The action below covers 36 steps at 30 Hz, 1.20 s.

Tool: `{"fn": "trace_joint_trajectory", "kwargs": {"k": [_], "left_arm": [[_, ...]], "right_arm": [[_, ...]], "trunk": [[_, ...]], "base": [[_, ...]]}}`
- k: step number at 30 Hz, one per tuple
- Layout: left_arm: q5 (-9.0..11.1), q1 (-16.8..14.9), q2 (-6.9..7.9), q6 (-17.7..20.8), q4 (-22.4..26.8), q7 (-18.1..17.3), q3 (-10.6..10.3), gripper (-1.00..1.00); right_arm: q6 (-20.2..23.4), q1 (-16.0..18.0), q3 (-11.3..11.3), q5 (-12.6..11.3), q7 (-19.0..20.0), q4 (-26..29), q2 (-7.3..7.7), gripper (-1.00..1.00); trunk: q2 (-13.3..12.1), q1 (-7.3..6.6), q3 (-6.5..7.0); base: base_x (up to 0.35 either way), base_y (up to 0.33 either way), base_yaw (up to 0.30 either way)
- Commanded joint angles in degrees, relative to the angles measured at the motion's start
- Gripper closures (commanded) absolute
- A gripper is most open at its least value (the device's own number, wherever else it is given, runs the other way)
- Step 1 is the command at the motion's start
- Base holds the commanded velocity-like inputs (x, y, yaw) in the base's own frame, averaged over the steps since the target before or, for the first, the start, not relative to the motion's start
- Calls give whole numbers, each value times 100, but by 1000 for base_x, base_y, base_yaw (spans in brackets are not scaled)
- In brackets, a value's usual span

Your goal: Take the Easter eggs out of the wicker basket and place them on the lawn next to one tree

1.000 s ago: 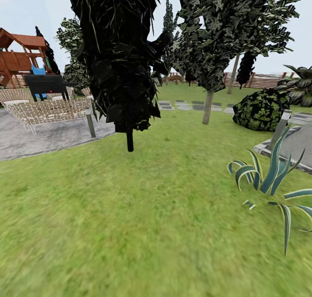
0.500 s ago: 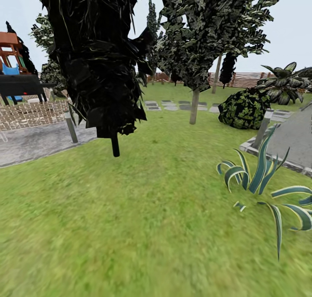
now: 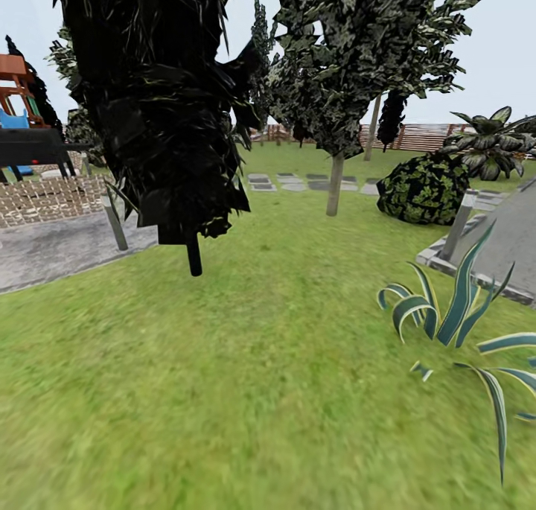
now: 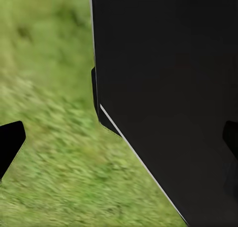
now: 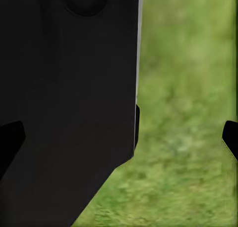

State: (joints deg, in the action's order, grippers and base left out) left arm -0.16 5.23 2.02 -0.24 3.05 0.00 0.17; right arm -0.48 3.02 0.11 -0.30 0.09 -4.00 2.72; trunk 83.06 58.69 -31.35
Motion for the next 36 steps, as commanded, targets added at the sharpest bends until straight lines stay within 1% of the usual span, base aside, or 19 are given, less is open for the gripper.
{"fn": "trace_joint_trajectory", "kwargs": {"k": [1,36], "left_arm": [[-2,4,0,-3,12,0,1,-100],[-2,4,0,-2,12,0,1,-100]], "right_arm": [[-5,9,0,-2,1,-13,0,-100],[4,8,6,7,0,-13,0,-100]], "trunk": [[2,3,-4],[2,3,-4]], "base": [[330,0,0],[330,0,0]]}}
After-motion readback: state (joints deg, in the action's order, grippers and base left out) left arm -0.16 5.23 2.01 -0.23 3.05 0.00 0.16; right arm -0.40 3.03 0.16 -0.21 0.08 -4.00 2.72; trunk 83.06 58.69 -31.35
